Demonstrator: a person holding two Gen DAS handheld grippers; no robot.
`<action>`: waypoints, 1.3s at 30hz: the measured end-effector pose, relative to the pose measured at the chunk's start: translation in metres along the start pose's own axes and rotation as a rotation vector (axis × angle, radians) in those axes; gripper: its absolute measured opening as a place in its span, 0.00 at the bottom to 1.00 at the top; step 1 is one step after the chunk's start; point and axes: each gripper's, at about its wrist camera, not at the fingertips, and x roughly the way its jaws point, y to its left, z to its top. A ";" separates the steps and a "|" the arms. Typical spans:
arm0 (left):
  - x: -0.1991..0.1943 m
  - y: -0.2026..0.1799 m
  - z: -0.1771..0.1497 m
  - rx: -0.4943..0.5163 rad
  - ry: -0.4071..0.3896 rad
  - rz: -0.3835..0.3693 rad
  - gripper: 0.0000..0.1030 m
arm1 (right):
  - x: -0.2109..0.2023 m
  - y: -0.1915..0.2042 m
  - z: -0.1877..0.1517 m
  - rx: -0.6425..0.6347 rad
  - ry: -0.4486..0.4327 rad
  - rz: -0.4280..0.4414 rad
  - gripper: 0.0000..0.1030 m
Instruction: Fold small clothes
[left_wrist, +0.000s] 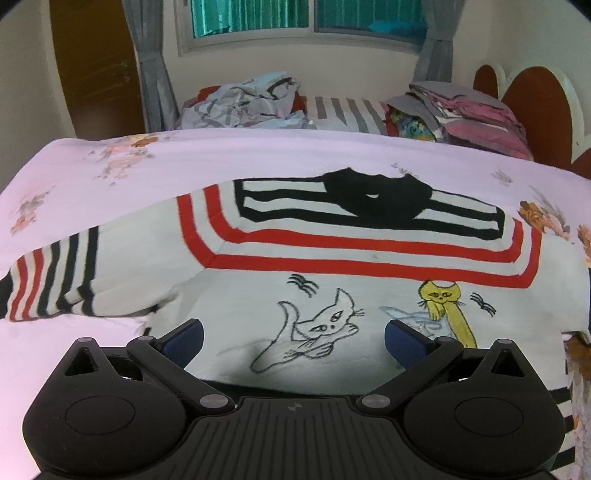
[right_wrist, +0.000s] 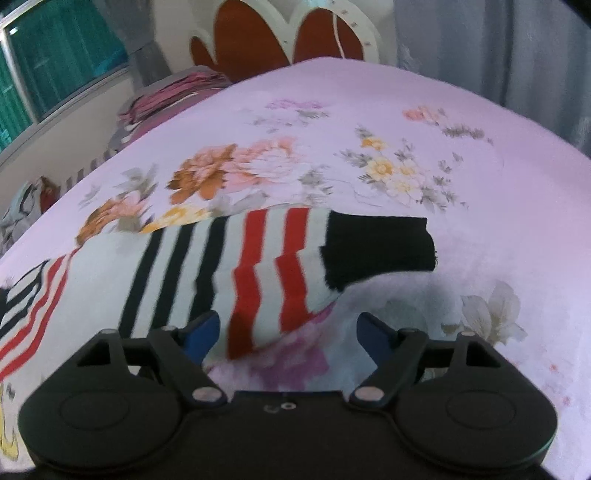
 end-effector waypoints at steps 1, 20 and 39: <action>0.001 -0.001 0.000 0.005 -0.001 -0.011 1.00 | 0.006 -0.003 0.002 0.014 0.009 0.005 0.72; 0.014 0.018 0.022 -0.096 -0.044 -0.124 1.00 | -0.033 0.086 0.032 -0.126 -0.223 0.276 0.08; 0.056 0.053 0.027 -0.133 0.042 -0.324 1.00 | -0.050 0.301 -0.117 -0.530 0.077 0.700 0.61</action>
